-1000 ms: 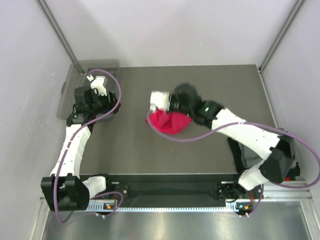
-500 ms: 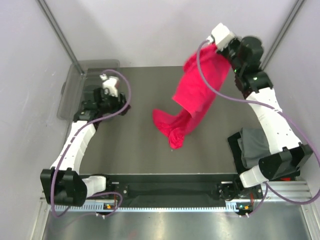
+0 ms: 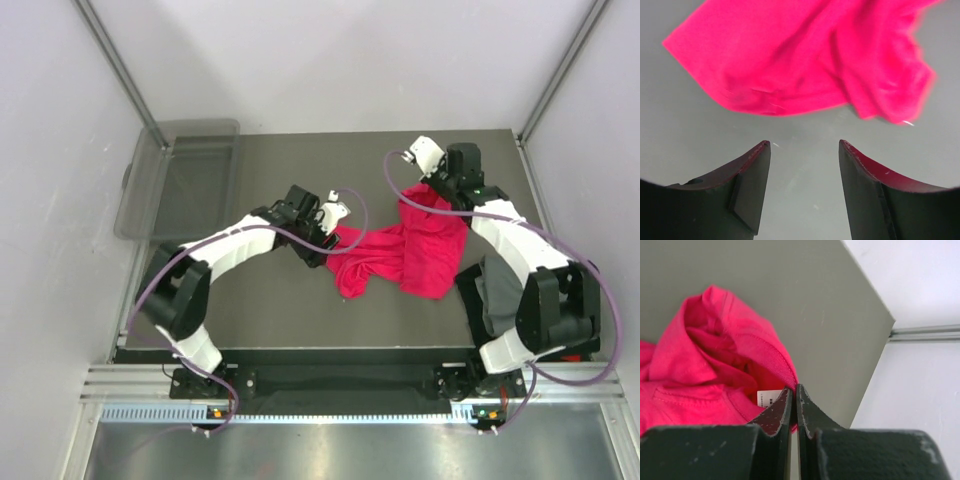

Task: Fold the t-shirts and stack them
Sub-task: Flatten the tshirt out

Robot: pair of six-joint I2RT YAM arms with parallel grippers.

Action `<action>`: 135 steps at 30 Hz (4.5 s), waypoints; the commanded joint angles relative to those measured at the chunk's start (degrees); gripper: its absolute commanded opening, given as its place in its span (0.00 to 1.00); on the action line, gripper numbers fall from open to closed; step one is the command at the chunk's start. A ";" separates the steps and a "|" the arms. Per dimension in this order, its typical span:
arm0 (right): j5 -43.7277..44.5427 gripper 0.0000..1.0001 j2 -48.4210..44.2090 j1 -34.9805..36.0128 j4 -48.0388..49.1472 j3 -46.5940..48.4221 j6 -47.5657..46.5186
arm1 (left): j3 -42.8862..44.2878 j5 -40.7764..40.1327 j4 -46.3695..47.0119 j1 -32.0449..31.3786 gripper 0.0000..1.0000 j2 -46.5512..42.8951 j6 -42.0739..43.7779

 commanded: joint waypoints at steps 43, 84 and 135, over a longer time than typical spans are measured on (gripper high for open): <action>-2.85 0.00 -7.08 -0.41 8.55 -9.04 6.25 | 14.00 -8.19 -5.46 -0.78 0.25 16.42 0.38; 0.17 0.48 -13.05 -3.30 0.30 -18.36 6.61 | 8.91 -13.81 -11.35 5.90 0.00 -19.18 11.81; -17.09 0.38 -0.50 27.10 -15.00 -12.03 -33.92 | -3.49 -2.92 -1.07 22.33 0.00 -21.81 -0.67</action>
